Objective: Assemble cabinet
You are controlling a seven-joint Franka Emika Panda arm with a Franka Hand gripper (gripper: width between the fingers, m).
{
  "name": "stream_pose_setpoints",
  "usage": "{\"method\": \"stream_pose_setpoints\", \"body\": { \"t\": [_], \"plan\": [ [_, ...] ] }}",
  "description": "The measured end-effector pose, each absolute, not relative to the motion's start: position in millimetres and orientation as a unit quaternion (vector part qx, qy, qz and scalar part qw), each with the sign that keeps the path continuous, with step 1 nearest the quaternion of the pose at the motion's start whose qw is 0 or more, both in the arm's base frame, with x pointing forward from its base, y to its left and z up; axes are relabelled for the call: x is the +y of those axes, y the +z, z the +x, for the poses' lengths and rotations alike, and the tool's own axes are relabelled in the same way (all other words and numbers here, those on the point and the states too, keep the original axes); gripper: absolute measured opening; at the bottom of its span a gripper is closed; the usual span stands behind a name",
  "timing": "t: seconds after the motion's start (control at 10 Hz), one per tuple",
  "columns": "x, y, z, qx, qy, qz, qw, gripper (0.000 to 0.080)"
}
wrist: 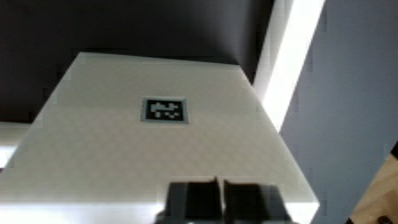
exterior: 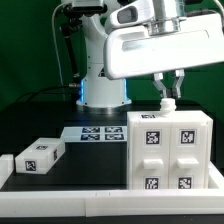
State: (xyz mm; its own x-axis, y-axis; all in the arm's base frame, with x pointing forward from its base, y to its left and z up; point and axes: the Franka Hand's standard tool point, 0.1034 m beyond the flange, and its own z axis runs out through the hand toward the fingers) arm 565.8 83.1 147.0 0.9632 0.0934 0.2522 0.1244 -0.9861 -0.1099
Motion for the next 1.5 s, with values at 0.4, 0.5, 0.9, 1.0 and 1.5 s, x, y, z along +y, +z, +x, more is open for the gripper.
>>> {"method": "stream_pose_setpoints", "body": {
  "t": [0.4, 0.5, 0.9, 1.0, 1.5],
  "plan": [
    [73, 131.1, 547, -0.048, -0.114, -0.991, 0.058, 0.045],
    [57, 120.6, 525, -0.041, -0.102, -0.993, 0.05, 0.0585],
    [-45, 96.4, 483, -0.047, -0.083, -0.995, 0.021, 0.0787],
    [-70, 95.1, 479, -0.047, -0.083, -0.995, 0.017, 0.0796],
    [-119, 77.7, 462, -0.055, -0.077, -0.995, 0.008, 0.0797]
  ]
}}
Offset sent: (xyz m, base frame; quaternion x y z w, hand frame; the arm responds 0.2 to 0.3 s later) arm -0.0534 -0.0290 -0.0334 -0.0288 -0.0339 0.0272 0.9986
